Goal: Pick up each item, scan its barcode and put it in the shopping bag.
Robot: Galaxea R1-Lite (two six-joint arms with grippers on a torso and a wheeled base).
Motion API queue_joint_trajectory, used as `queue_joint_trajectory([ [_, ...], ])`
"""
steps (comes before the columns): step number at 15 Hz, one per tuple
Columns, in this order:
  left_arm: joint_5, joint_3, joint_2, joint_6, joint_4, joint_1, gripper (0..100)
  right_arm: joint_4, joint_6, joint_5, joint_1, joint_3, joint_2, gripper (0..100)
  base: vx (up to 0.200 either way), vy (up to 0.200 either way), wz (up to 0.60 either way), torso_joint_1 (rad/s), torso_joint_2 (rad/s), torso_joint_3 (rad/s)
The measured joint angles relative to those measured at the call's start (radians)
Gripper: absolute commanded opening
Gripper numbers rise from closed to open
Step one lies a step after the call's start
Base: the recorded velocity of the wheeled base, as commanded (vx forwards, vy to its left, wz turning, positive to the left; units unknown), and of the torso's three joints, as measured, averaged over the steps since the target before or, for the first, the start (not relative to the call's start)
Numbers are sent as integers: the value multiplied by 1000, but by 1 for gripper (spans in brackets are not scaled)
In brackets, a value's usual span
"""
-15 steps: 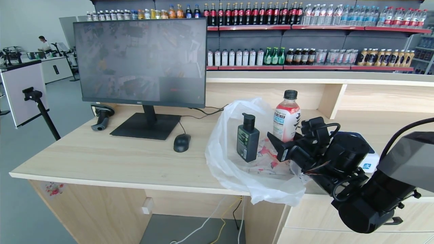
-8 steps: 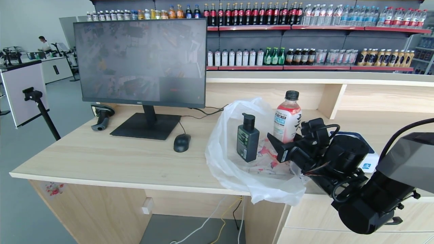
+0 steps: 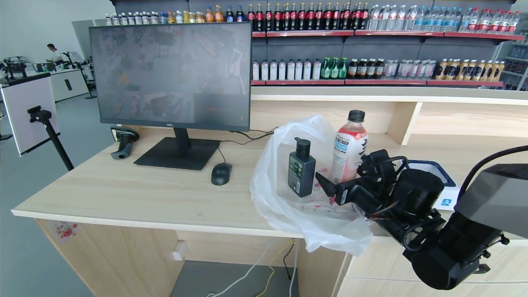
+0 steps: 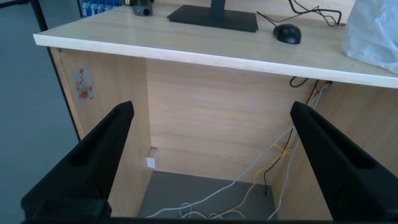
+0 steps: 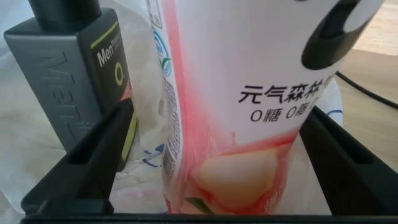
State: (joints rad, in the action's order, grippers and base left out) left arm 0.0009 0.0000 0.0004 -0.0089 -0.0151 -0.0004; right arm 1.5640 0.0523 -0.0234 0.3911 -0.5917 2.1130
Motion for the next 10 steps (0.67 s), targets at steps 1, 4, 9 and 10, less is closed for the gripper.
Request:
queue_joint_trajectory([
  [1,0,0,0,0,0,0,100,3,0,-1,0,11,-10,100,0,0,0,0,0,0],
  [4,0,0,0,0,0,0,100,4,0,-1,0,48,-50,100,0,0,0,0,0,0],
  [9,0,0,0,1,1,0,100,6,-1,-1,-2,113,-142,100,0,0,0,0,0,0],
  [10,0,0,0,1,1,0,100,5,0,-1,-1,128,-162,100,0,0,0,0,0,0],
])
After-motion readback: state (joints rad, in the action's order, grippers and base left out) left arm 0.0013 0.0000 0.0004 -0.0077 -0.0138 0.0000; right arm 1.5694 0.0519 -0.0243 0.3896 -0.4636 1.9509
